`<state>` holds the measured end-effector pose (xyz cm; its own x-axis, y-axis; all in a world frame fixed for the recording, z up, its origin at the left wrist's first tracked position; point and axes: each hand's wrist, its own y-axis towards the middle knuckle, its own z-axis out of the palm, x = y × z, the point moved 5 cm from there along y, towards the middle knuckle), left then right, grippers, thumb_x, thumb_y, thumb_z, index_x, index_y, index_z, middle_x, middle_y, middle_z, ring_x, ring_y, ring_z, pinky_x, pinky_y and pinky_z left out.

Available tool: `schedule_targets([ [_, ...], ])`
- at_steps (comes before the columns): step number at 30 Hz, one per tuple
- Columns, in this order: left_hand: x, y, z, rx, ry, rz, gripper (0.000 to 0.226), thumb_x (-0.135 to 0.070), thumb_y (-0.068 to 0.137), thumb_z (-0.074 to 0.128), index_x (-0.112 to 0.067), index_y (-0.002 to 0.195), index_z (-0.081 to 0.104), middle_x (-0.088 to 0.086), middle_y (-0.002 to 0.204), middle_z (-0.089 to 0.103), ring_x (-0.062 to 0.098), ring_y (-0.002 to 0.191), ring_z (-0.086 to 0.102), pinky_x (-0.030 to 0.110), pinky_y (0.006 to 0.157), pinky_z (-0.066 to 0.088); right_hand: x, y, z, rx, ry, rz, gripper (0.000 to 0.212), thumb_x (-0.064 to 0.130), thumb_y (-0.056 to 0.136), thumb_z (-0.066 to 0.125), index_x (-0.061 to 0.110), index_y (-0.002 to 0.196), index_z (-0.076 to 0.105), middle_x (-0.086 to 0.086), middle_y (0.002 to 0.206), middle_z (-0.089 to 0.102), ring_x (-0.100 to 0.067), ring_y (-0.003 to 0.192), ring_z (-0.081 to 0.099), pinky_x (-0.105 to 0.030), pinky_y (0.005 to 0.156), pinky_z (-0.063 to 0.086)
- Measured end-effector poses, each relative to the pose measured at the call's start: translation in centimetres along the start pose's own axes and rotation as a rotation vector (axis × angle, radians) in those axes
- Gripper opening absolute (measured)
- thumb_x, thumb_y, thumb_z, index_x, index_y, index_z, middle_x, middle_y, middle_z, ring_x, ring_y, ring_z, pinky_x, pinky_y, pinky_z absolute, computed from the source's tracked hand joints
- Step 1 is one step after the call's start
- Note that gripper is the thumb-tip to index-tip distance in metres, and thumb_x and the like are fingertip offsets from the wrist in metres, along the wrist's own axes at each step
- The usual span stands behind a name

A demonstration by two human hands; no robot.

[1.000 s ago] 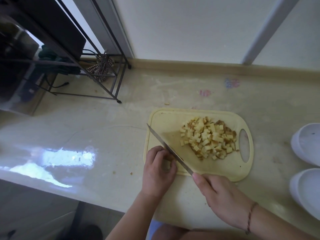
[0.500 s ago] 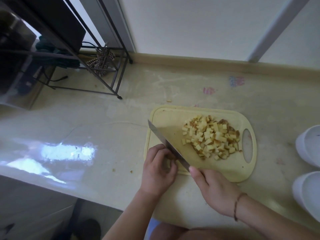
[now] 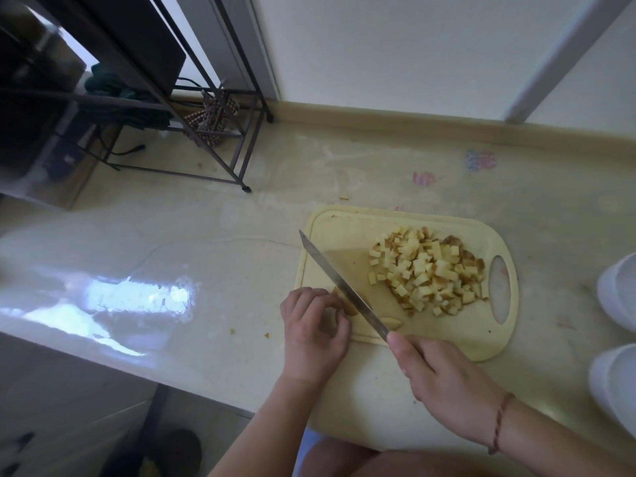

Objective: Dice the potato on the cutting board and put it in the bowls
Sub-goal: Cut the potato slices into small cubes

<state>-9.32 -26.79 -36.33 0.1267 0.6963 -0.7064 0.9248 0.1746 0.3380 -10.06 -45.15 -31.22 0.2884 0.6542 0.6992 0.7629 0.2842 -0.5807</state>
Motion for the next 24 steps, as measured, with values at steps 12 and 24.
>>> schedule_targets([
  [12,0.2,0.1,0.1,0.020,0.009,-0.048,0.006,-0.019,0.076,0.069,-0.013,0.079,0.068,-0.009,0.084,0.067,0.014,0.089,0.059,0.036,0.085,0.042,0.0,-1.4,-0.1,-0.008,-0.026,0.022,0.083,0.094,0.068,0.012,0.017,0.062,0.042,0.005,0.051,0.050,-0.013,0.056,0.053,-0.031,0.070,0.047],
  [24,0.5,0.0,0.2,0.029,0.024,-0.069,0.016,-0.006,0.070,0.081,-0.012,0.078,0.068,-0.008,0.082,0.067,0.014,0.086,0.061,0.041,0.082,0.045,-1.1,-1.7,0.5,-0.025,-0.064,0.011,0.068,0.079,0.076,0.016,0.017,0.063,0.043,0.000,0.057,0.049,-0.010,0.061,0.049,-0.026,0.065,0.040],
])
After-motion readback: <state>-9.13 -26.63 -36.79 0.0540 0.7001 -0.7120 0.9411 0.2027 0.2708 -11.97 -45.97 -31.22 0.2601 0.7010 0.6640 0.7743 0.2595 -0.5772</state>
